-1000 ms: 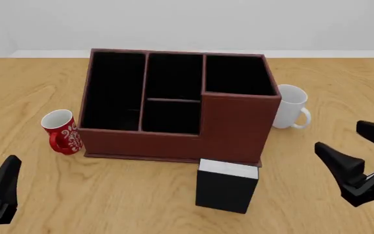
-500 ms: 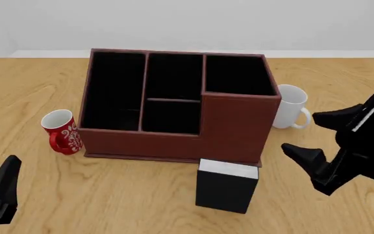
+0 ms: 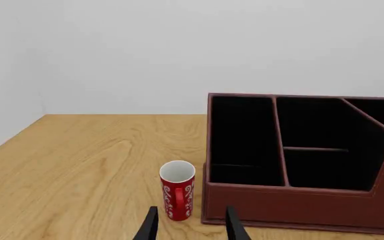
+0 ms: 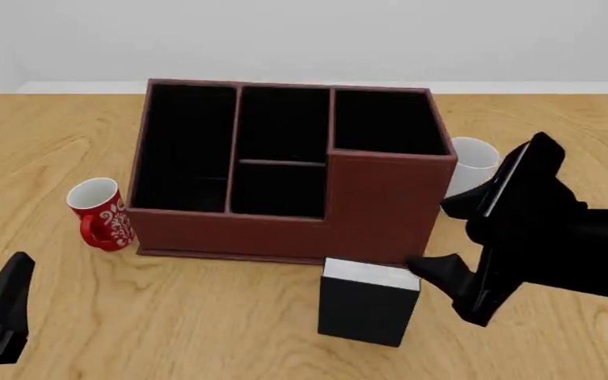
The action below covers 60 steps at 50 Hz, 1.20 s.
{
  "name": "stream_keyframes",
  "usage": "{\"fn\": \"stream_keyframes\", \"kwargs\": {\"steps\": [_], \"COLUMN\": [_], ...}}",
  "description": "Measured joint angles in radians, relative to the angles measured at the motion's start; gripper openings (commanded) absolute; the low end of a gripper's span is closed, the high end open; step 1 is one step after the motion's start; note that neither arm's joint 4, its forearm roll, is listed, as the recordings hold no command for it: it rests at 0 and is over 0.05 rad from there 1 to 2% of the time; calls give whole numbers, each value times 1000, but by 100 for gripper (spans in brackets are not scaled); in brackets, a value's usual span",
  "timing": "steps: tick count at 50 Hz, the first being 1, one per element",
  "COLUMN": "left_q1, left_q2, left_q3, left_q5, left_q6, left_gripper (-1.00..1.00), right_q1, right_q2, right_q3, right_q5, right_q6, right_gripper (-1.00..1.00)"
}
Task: Pick up the book and place it in the right compartment of the caddy.
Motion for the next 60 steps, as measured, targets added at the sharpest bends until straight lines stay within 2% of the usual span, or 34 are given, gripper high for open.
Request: {"fn": "stream_keyframes", "kwargs": {"steps": [15, 45, 53, 60], "left_q1": [0, 0, 0, 0], "left_q2": [0, 0, 0, 0], "left_q3": [0, 0, 0, 0], "left_q5": [0, 0, 0, 0], "left_q6": [0, 0, 0, 0], "left_gripper": [100, 100, 100, 100], "right_q1": [62, 83, 94, 114], "right_q2": [85, 250, 282, 323], "right_q3": [-30, -10, -11, -7], "right_q5": [10, -61, -76, -102], "right_q6": [21, -12, 0, 34], "right_gripper": [100, 100, 100, 100]}}
